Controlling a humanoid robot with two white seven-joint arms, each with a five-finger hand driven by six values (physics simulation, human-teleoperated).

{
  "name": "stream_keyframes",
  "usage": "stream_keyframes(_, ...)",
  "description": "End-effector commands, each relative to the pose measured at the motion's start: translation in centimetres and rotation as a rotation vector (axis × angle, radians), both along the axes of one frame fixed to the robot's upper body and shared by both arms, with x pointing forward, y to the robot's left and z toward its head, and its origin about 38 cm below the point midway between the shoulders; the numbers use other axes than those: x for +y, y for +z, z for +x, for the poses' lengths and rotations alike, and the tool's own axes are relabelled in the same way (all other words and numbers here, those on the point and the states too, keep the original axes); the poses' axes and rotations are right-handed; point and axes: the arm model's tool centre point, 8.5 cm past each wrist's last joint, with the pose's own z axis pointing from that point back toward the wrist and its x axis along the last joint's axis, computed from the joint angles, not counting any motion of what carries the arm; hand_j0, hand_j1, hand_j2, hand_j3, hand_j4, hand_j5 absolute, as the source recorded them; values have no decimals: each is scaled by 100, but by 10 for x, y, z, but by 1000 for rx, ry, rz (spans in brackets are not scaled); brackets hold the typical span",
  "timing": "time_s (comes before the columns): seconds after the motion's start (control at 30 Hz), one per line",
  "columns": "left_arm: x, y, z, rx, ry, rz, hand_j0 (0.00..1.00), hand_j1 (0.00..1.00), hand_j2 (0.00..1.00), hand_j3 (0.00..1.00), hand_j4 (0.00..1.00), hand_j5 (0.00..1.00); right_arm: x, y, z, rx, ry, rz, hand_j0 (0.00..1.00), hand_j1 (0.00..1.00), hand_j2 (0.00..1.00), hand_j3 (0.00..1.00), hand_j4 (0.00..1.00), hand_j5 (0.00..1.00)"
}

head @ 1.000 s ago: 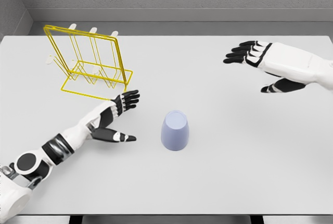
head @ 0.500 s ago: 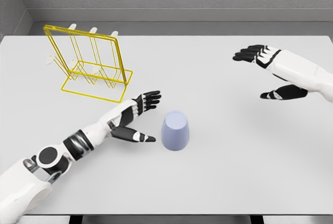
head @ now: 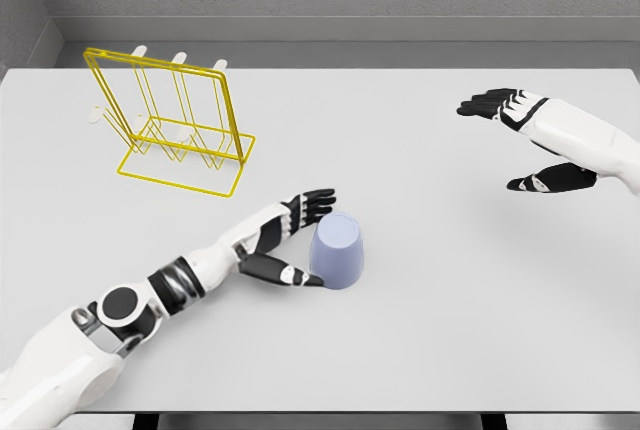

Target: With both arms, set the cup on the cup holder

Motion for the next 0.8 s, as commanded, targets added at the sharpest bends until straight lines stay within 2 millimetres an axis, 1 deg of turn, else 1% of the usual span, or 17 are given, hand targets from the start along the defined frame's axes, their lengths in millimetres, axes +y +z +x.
stream_keyframes(0.0,-3,0,-1,-1,-7,0,100,100,100,100,100,100,0,1,0,1,1,8,100,100,100,100,100,100)
stream_keyframes(0.1,-9,0,-1,-8,-12,-7,100,100,100,100,100,100,1,1,0,0,2,8,100,100,100,100,100,100)
stream_keyframes(0.27,-13,-1,-1,1,-16,2,100,100,100,100,100,100,0,2,0,-1,1,8,100,100,100,100,100,100)
stream_keyframes(0.3,-17,1,0,-1,-17,-6,100,100,100,100,100,100,0,1,0,1,-1,8,100,100,100,100,100,100)
stream_keyframes(0.4,-20,1,0,3,-21,-3,100,100,100,100,100,100,0,1,0,-1,0,9,100,100,100,100,100,100)
stream_keyframes(0.5,-20,0,0,6,-18,-3,100,100,100,100,100,100,0,1,0,0,0,8,100,100,100,100,100,100)
stream_keyframes(0.53,-20,1,0,6,-19,-5,98,98,98,98,98,98,0,1,0,-1,0,9,100,100,100,100,100,100)
stream_keyframes(0.67,-20,1,0,8,-15,-9,76,76,76,76,76,76,0,1,0,0,0,9,100,100,100,100,100,100)
stream_keyframes(0.73,-20,1,0,6,-16,-7,75,75,75,75,75,75,0,1,0,0,0,9,100,100,100,100,100,100)
stream_keyframes(0.77,-20,1,0,6,-17,-7,72,72,72,72,72,72,0,1,-1,1,1,8,100,100,100,100,100,100)
